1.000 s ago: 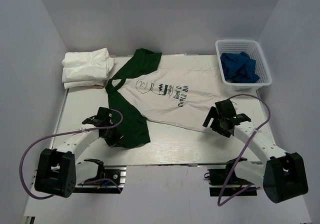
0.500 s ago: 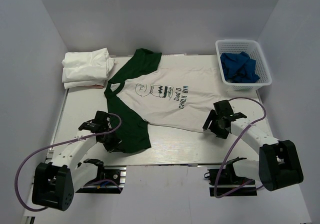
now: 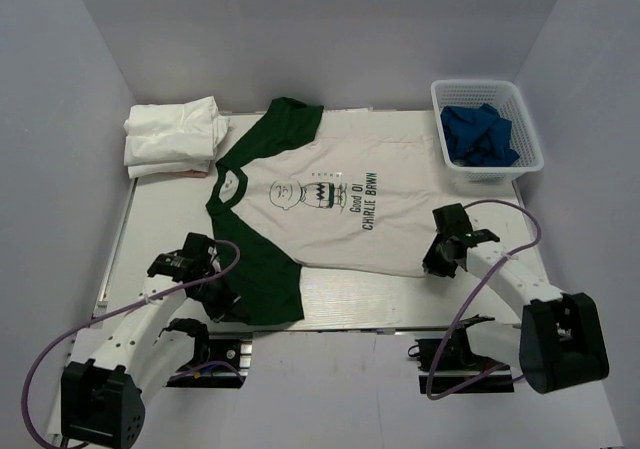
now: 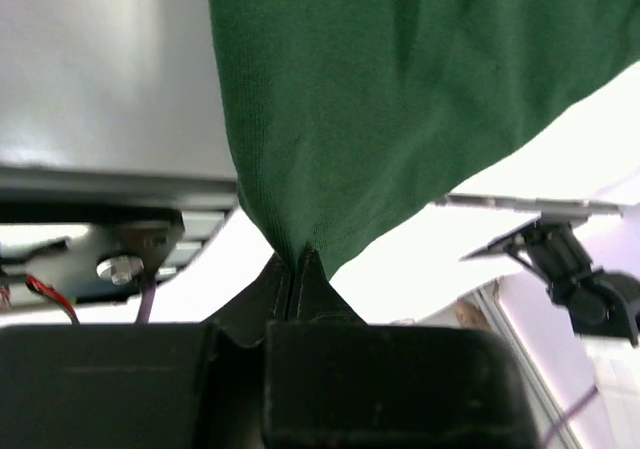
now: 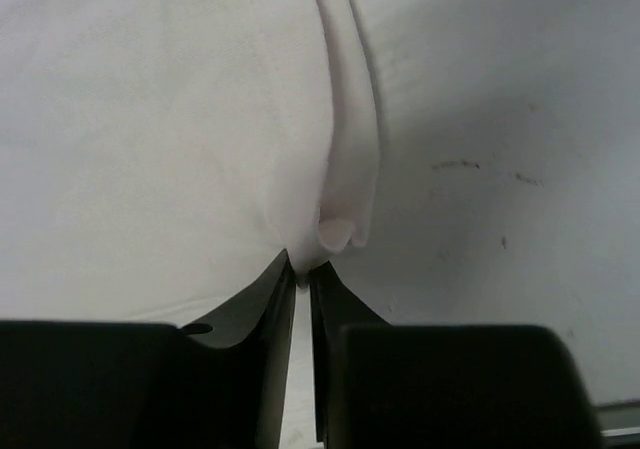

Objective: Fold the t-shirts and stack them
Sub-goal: Grap the side of the flattened tshirt closest away from the robot with both arms, then fold the flattened tshirt in 1/3 of the way

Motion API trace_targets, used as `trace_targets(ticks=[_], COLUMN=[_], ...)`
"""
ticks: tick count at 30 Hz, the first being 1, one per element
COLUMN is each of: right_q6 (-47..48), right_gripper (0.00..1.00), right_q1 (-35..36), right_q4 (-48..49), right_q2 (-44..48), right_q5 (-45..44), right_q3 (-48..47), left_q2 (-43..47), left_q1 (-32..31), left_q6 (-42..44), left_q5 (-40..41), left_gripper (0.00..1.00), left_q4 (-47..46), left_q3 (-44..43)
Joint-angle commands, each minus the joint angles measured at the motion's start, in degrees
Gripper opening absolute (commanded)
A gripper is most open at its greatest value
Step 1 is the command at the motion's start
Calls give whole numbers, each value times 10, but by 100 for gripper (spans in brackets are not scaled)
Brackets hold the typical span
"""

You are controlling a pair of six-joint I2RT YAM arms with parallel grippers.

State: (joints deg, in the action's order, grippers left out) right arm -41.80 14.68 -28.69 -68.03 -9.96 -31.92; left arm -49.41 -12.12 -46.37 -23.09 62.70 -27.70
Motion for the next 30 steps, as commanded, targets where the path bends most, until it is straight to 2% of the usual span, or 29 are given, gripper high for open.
trace_targets(ticks=[1,3,6,9,11,16,17,22,25,30], right_q6=[-1,6,-3,1,8,20,22,56,71,87], right_gripper=[15,12,7,7,7,7,7,7,7,7], right_q1=[-2,-2,-2,2,0,2,3,3,2,-2], right_q4=[-109,-135,-181,-206,-213,-176,-171,-151,-149,-141], right_q2=[50,79,92,90,91,70,65,22,3,-42], right_q5=[-12,-8,44,69,64,78,78,91,69,42], right_q3=[-4,-3,-7,-24,-30,-37,-41,-94,-134,-208], left_q2=[27,38,59,71,71,3,-15,-134,-189,-301], left_q1=[-1,-1,-1,-1,-1,-1,-1,-1,4,10], left_q6=[8,8,8,8,8,3,3,22,29,43], left_q5=[-56,-72,-96,-96,-91,-125,-125,-55,-70,-56], left_gripper=[0,0,0,0,0,0,0,0,0,0], left_q4=[64,87,131,173,165,16,-31,-107,-190,-230], left_q3=[-19,-24,-44,-66,-71,-89,-118,-261,-302,-405])
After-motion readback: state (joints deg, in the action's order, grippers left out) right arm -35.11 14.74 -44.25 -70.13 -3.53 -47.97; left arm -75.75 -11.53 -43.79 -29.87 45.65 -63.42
